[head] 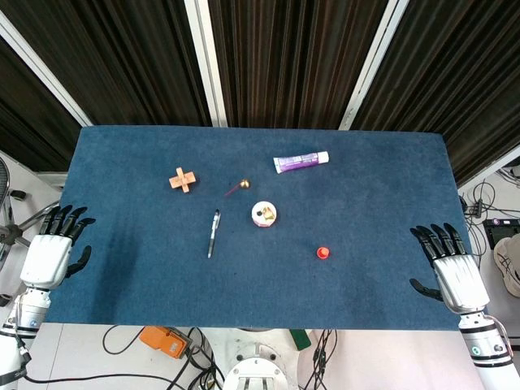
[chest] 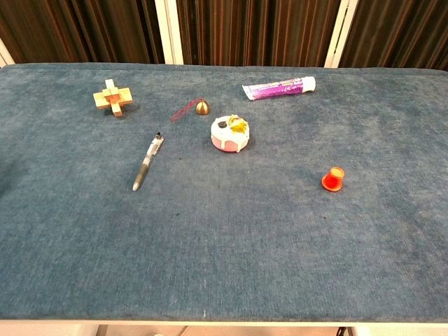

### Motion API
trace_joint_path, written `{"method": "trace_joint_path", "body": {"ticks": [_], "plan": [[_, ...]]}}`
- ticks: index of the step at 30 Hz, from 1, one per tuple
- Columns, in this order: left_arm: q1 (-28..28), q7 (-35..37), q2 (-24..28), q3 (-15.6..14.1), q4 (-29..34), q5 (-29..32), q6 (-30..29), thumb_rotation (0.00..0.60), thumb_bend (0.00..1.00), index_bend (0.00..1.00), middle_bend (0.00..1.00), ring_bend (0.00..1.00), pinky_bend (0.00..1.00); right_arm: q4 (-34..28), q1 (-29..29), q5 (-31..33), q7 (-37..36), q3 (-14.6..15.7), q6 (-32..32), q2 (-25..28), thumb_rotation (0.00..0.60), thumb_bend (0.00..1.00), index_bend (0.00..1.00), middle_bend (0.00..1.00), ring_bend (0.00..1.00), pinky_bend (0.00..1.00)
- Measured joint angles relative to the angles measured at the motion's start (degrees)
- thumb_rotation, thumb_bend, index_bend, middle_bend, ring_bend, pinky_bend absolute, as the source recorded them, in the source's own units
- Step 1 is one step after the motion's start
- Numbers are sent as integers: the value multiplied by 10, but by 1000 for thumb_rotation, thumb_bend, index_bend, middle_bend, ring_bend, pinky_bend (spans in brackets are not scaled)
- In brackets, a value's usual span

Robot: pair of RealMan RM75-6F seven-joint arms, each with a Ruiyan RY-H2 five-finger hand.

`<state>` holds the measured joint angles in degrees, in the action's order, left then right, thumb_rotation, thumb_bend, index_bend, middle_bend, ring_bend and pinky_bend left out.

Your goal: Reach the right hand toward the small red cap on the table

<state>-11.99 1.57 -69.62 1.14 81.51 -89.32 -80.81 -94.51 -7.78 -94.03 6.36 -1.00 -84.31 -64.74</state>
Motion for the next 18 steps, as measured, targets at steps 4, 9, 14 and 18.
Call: {"method": "trace_joint_path", "body": {"ticks": [4,9,14,18], "plan": [[0,-5,0,-2,0,-3,-1,600,396,243,118,71,65,1,-1,2,-1,0,4,1,600,271,170,205,136,106],[0,-9,-1,-3,-1,-6,-3,600,396,243,118,71,65,5,-4,7,-6,-1,10,1,600,271,170,205,136,106],[0,-7,0,-2,-1,-2,-2,600,396,243,118,71,65,5,-6,9,-8,-1,14,1,600,271,181,205,135,106],[1,-6,0,0,1,2,-3,600,396,243,118,71,65,4,-7,9,-8,0,18,0,600,270,208,205,136,106]]}}
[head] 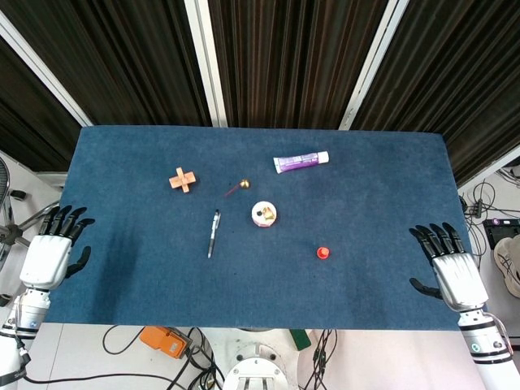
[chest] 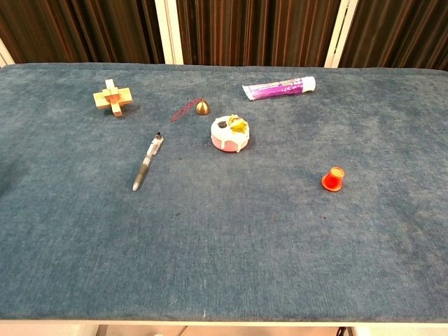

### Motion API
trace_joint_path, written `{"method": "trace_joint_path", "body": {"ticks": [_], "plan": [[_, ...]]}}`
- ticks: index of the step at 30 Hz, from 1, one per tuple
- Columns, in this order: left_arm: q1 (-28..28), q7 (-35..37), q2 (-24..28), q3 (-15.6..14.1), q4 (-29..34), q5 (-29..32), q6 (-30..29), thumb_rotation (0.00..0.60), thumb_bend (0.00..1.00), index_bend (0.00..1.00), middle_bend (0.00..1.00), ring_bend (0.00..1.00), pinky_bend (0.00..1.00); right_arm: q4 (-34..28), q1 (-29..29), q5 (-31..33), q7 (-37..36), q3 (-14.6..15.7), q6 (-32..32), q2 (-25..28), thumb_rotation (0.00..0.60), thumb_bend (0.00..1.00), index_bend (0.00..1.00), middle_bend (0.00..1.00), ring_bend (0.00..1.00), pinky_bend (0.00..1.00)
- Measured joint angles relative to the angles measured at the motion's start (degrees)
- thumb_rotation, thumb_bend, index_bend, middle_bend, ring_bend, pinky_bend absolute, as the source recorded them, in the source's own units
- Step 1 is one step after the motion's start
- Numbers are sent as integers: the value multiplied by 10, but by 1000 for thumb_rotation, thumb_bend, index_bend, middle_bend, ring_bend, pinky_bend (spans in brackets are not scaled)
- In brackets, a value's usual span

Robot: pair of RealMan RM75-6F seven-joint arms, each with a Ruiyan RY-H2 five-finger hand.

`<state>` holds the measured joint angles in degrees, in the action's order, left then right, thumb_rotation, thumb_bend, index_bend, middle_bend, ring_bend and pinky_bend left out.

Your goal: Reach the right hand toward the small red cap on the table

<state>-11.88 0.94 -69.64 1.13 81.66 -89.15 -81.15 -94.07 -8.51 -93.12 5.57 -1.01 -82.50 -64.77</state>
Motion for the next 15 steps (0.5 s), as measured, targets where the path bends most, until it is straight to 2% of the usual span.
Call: {"method": "trace_joint_path", "body": {"ticks": [6,15], "plan": [[1,-2,0,0,0,1,-2,600,397,243,118,71,65,2,-17,5,-8,2,38,-10,600,271,264,205,136,106],[1,-9,-1,0,1,3,0,600,397,243,118,74,65,25,-86,29,-25,-14,142,-53,600,271,369,204,136,106]]}}
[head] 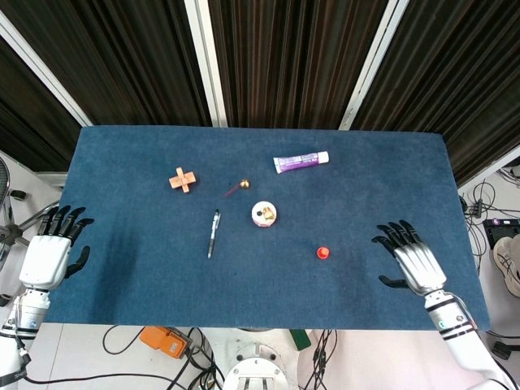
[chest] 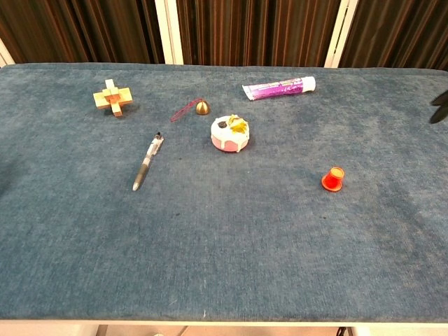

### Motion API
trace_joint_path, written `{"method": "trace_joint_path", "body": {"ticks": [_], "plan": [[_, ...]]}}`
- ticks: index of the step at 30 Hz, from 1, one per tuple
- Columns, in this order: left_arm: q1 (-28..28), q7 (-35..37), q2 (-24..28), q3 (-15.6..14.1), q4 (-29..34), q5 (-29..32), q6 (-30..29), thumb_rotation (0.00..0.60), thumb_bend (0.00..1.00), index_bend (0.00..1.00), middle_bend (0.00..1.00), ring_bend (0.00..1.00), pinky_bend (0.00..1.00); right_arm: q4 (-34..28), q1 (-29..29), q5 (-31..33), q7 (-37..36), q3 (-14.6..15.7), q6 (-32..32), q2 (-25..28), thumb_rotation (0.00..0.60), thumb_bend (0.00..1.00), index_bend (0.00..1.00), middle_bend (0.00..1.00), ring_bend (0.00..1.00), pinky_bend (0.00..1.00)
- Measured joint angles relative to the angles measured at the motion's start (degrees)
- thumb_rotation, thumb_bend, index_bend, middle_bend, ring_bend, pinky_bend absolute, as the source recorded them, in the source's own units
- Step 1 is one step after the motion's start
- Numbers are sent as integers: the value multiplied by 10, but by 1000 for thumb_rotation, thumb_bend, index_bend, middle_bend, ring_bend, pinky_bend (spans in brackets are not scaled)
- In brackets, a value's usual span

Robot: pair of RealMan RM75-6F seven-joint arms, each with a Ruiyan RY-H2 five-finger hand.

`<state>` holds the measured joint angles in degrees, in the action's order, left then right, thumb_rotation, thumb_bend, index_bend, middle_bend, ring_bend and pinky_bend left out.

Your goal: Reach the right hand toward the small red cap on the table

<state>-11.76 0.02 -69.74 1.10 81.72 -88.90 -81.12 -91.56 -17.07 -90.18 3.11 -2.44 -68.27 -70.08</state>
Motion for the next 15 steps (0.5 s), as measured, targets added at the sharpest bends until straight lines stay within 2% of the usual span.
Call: {"method": "trace_joint_path", "body": {"ticks": [7,15], "plan": [[0,-3,0,2,-1,5,0,600,397,243,118,74,65,25,-67,35,29,-23,84,-49,600,271,414,205,136,106],[-1,1,0,5,-3,12,6,600,397,243,118,74,65,66,-115,74,50,-44,129,-106,600,333,459,205,136,114]]}}
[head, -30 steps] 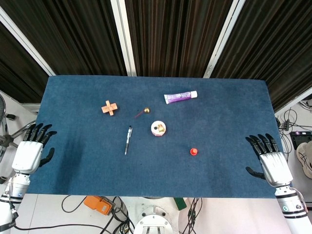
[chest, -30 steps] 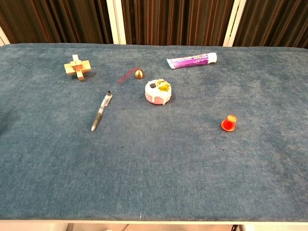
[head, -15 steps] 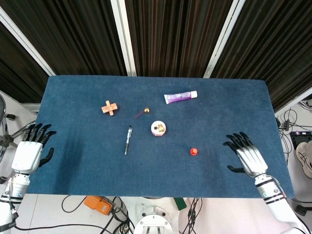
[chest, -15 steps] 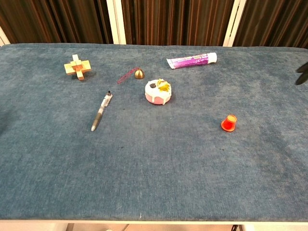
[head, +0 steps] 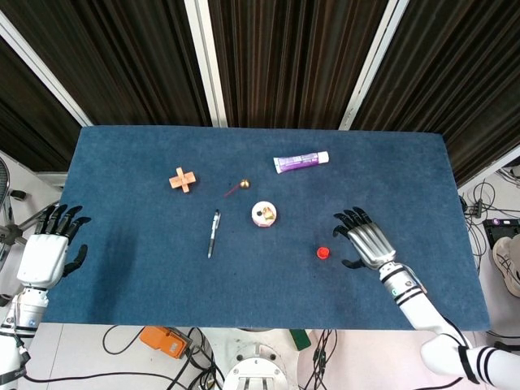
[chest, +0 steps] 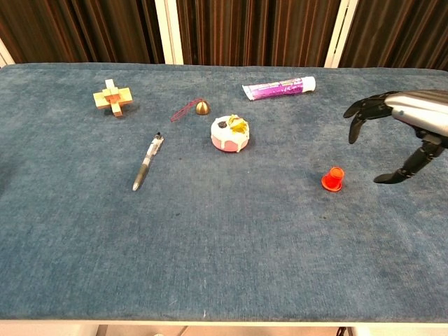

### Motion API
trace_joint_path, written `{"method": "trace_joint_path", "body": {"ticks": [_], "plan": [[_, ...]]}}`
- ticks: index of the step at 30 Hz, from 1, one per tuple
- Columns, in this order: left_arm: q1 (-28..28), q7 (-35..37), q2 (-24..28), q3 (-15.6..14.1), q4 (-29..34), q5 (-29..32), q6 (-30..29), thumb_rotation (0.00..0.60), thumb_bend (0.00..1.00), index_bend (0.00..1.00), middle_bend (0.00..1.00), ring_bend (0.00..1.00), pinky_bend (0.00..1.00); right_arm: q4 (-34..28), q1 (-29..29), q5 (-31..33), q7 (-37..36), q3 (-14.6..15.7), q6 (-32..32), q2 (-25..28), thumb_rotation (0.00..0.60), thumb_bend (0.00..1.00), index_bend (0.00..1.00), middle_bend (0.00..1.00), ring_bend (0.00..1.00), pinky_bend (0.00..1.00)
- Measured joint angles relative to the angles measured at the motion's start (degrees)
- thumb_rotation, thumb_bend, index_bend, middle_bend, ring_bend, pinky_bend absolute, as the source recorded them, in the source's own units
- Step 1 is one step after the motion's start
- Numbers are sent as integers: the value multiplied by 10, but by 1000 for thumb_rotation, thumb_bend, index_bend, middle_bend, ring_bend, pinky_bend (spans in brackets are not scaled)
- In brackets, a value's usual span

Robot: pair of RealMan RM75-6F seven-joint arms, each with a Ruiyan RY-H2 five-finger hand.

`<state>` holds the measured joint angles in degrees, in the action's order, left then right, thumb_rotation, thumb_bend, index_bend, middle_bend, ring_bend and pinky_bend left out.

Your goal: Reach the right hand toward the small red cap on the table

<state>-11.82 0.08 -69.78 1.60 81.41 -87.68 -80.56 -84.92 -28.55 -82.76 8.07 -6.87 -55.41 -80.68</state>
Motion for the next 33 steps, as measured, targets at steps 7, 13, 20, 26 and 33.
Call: {"method": "trace_joint_path", "body": {"ticks": [7,13,20,26,33], "plan": [[-1,4,-1,2,-2,8,7,600,397,244,118,74,65,33,-22,13,1,0,18,-32,600,400,492,205,136,115],[-3,5,-2,3,-4,10,11,600,398,243,118,74,65,53,-34,16,-9,6,29,-46,600,412,505,205,136,115],[-4,5,-3,4,-4,14,14,600,398,244,118,75,65,66,-47,11,-34,15,40,-58,600,412,505,205,136,115],[-3,5,-4,5,-5,16,13,600,398,243,118,76,65,74,-58,11,-42,19,48,-67,600,432,554,204,138,117],[-2,9,-5,8,-2,22,14,600,398,243,118,79,65,73,-60,12,-44,22,42,-66,600,512,656,204,138,122]]}}
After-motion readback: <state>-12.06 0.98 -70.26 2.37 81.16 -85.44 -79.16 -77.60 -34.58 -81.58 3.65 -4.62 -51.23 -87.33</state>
